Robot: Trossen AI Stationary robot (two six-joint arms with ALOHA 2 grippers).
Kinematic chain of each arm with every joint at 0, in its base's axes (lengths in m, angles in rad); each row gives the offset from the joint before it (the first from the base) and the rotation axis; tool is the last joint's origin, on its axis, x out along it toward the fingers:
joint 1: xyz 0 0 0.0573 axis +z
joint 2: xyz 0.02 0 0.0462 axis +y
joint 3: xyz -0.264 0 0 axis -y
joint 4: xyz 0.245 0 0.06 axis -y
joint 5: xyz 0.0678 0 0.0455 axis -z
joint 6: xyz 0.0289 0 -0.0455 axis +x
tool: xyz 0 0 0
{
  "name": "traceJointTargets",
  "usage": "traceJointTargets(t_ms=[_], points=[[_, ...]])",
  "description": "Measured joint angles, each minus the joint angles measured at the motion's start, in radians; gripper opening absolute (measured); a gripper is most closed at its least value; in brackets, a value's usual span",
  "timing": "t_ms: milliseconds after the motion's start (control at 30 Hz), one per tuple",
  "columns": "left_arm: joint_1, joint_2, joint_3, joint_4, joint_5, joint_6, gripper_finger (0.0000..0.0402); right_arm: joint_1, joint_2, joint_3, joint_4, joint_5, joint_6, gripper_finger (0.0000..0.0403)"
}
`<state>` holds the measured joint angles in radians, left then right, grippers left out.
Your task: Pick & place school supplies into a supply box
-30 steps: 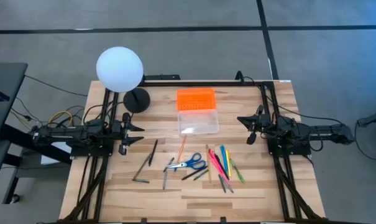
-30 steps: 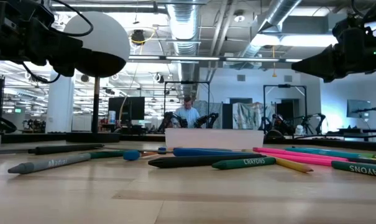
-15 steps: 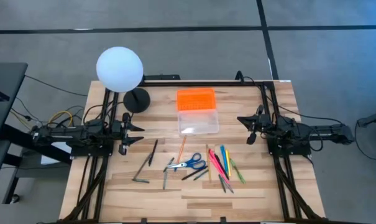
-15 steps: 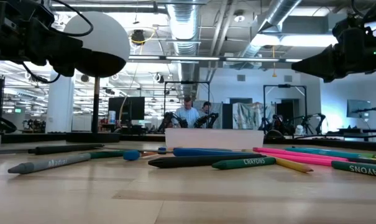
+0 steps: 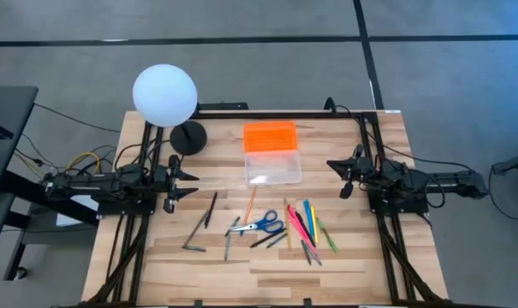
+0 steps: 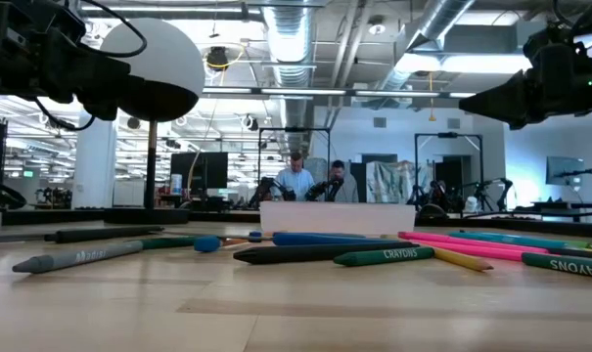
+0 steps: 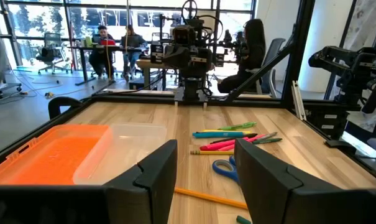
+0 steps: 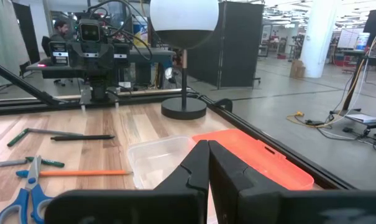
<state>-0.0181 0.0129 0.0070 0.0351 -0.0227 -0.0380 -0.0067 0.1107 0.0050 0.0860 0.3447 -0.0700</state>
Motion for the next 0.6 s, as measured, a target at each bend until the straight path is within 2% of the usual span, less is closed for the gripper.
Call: traceJointTargets(t_ms=[300,433,600], points=[[0.0,0.0,0.0,0.0,0.0,0.0,0.0155,0.0,0.0,0.0,0.0,0.0,-0.013,0.0],[0.0,0.0,0.0,0.016,-0.044,0.007,0.0155,0.0,0.0,0.0,-0.004,0.0,-0.058,0.0],[0.0,0.0,0.0,0.05,-0.045,-0.056,0.0155,0.0,0.0,0.0,-0.004,0.0,-0.059,0.0]])
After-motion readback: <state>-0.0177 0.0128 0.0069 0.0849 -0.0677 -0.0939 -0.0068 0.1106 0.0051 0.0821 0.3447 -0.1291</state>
